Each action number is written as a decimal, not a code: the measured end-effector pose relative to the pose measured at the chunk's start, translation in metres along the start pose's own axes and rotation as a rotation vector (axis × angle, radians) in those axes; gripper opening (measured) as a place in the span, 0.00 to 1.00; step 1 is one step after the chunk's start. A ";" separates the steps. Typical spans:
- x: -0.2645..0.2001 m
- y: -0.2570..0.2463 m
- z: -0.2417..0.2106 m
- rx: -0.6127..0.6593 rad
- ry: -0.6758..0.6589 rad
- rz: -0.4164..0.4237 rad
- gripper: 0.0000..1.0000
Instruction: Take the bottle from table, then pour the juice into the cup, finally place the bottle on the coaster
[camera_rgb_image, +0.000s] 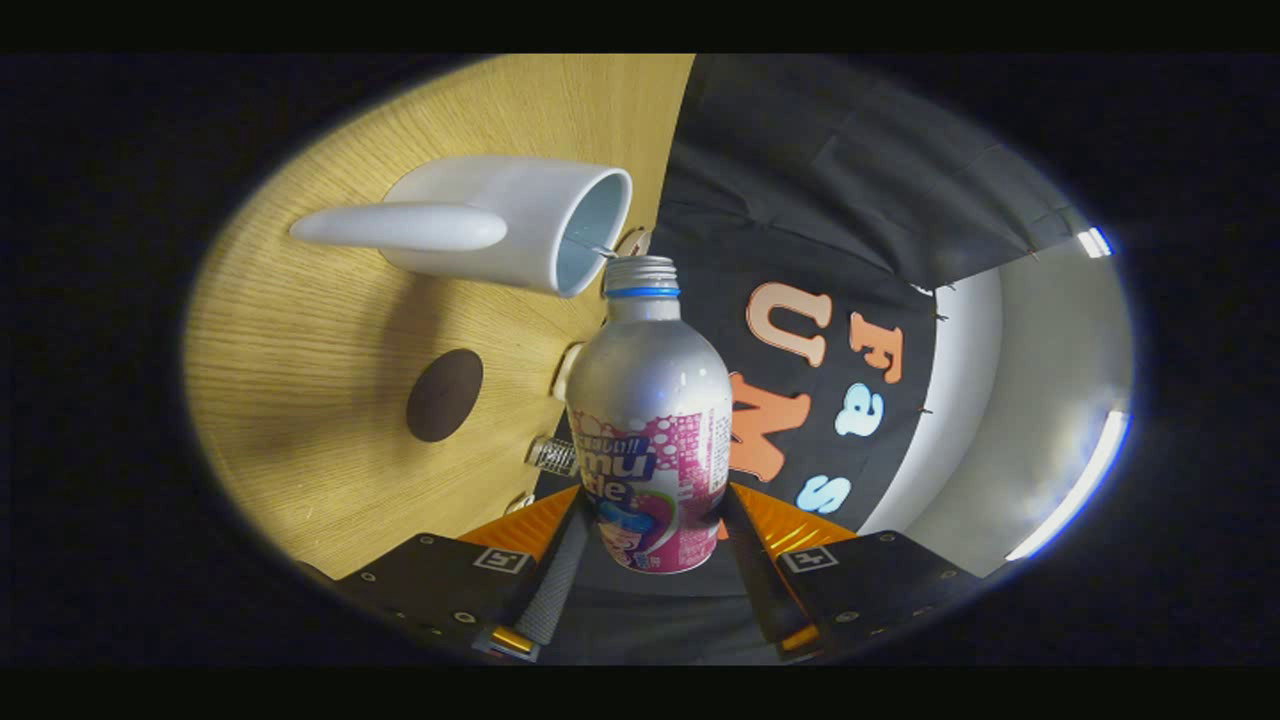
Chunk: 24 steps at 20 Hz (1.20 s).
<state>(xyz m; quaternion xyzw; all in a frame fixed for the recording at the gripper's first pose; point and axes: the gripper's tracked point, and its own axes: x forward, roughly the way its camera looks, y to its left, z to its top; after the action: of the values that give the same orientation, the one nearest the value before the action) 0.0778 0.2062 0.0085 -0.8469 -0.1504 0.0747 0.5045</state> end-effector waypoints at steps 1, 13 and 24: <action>0.000 -0.001 0.000 -0.007 -0.001 -0.001 0.75; 0.000 -0.005 0.002 -0.042 -0.009 0.007 0.75; -0.001 0.018 -0.001 0.085 0.008 0.068 0.76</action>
<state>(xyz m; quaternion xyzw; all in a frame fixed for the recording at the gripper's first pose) 0.0808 0.1970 -0.0069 -0.8296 -0.1164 0.0948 0.5378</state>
